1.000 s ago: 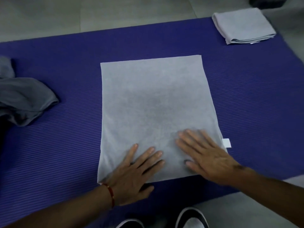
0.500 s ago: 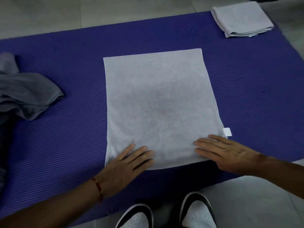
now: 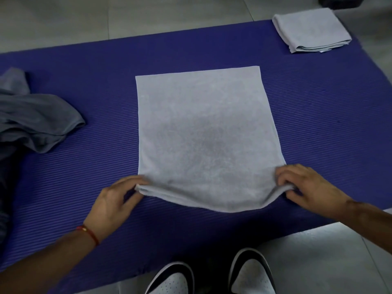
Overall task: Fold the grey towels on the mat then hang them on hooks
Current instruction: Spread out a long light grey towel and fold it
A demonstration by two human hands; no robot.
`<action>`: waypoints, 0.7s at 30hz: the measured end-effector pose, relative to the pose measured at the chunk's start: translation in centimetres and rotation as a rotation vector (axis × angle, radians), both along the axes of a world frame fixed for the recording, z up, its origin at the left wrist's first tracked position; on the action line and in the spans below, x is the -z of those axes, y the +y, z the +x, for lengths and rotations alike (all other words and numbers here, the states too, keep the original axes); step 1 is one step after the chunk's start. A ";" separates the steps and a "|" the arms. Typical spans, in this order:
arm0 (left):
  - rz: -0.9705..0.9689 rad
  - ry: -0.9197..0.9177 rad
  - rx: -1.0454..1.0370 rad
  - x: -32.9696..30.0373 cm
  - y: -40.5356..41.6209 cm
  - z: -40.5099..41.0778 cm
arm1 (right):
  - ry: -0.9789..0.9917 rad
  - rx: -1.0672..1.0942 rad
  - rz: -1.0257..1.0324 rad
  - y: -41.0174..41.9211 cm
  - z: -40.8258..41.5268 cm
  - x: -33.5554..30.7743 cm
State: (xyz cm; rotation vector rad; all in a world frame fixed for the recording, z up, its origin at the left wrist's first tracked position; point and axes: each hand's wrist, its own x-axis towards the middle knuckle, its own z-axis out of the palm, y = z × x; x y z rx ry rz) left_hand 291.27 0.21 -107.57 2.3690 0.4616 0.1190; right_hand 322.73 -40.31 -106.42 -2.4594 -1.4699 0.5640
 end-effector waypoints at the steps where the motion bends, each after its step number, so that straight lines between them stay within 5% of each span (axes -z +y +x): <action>1: -0.048 0.002 -0.069 -0.4 0.0 0.7 | 0.100 0.140 0.072 0.6 0.1 -0.4; 6: -0.393 -0.067 -0.344 -2.7 1.1 5.0 | 0.526 0.787 0.455 5.2 3.2 -2.7; 11: -0.731 -0.151 -0.385 -4.6 1.8 8.3 | 0.530 0.767 0.517 8.6 5.5 -3.6; 21: -0.341 0.102 -0.284 -3.0 2.3 3.8 | 0.340 0.601 0.181 5.5 2.2 -3.1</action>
